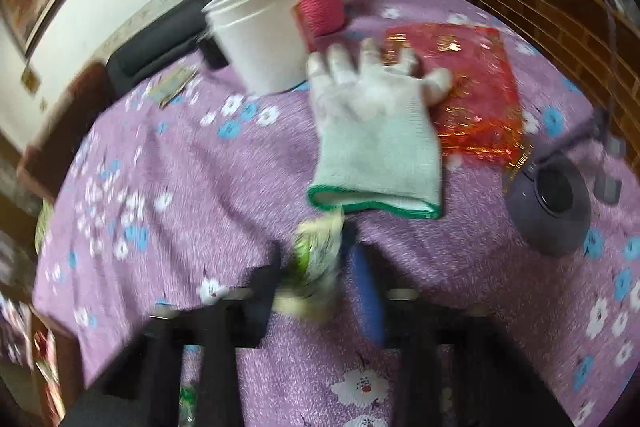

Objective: Organize snacks
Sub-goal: 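Grasp the yellow-green candy with the right tool while the left grasps the clear green candy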

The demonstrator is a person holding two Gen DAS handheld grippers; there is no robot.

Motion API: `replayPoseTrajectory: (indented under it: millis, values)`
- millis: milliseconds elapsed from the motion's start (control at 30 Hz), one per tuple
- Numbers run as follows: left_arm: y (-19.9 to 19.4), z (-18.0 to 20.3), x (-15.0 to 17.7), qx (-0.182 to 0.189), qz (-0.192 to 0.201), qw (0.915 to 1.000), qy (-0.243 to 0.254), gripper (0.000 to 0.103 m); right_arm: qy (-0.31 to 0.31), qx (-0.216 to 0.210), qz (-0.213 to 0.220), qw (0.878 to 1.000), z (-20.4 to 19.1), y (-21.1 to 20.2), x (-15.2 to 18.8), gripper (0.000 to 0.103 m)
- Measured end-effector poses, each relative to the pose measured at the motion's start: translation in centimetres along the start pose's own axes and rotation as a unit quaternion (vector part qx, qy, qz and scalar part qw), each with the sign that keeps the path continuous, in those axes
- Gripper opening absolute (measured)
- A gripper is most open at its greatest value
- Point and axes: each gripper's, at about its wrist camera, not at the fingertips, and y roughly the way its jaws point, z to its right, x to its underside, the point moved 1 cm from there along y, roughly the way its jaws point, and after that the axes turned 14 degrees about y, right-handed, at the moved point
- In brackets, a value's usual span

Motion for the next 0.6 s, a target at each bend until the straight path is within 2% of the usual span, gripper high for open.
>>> replayPoseTrajectory:
  millis: [167, 333, 467, 533, 600]
  values:
    - [1.7, 1.7, -1.8, 0.030, -0.012, 0.9995, 0.008, 0.076, 0.000, -0.007, -0.002, 1.000, 1.3, -2.0, 2.1, 0.019]
    - [3.9, 4.4, -4.8, 0.047, -0.020, 0.9980, 0.036, 0.076, 0.005, -0.033, -0.030, 0.999, 3.0, -5.8, 5.6, 0.019]
    - [7.0, 6.4, -7.6, 0.048, -0.023, 0.9965, 0.065, 0.076, -0.003, -0.067, -0.016, 0.998, 4.5, -8.2, 8.0, 0.019]
    - [8.9, 7.1, -8.8, 0.052, -0.029, 0.9958, 0.070, 0.076, 0.002, -0.091, -0.011, 0.996, 5.5, -8.2, 8.3, 0.019]
    - [11.0, 7.5, -9.9, 0.054, -0.038, 0.9953, 0.071, 0.076, 0.011, -0.100, -0.024, 0.995, 5.8, -7.6, 8.1, 0.019]
